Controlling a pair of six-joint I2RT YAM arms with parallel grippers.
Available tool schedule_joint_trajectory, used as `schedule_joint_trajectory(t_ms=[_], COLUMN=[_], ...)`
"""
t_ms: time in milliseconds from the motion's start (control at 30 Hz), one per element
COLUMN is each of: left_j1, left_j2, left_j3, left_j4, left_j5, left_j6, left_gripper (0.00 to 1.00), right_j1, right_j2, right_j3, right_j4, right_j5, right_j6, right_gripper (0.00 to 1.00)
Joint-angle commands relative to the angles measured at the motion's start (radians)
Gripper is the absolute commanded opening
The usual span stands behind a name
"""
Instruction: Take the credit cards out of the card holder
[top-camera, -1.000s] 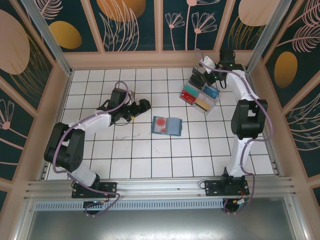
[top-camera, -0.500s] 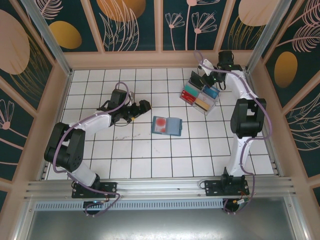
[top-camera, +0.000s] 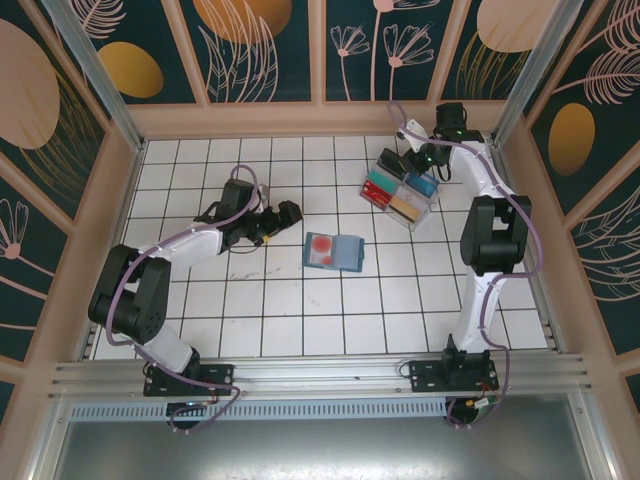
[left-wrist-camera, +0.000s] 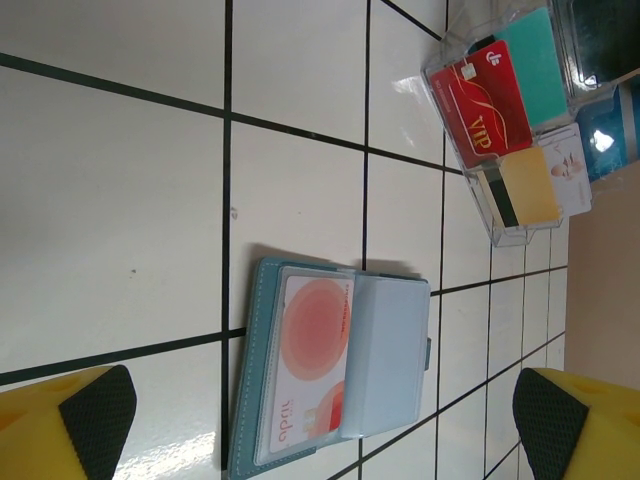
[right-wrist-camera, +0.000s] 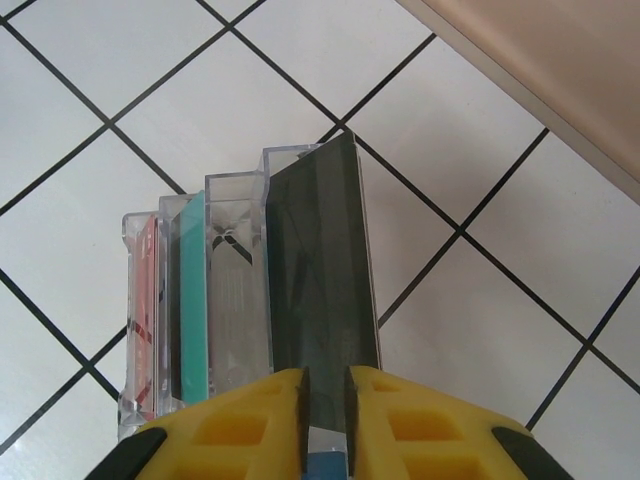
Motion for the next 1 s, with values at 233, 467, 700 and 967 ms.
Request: schedule_joint_trajectory(t_ms=[233, 467, 700, 967], left_j1=[0.004, 0.008, 0.015, 0.016], left_j2=[-0.034, -0.052, -0.061, -0.059], left_j3=[-0.044, -0.055, -0.061, -0.06], left_j4=[-0.033, -0.068, -0.069, -0.057], left_j5=[-0.128, -0.208, -0.234, -0.213], left_j6=[0.012, 0.023, 0.021, 0.026], left_gripper=[0.99, 0.99, 0.99, 0.98], right_j1=[0.051, 0.258, 0.49, 0.652], right_j2=[-0.279, -0.484, -0.568, -0.376], right_j3=[-0.245, -0.535, -0.768, -0.724], right_j4=[0.284, 0.399, 0.46, 0.355], right_j5=[-0.017, 0.16, 0.308, 0.333], right_j6=[0.375, 0.782, 1.083, 1.234], right_gripper=[0.3, 0.36, 0.48, 0.55])
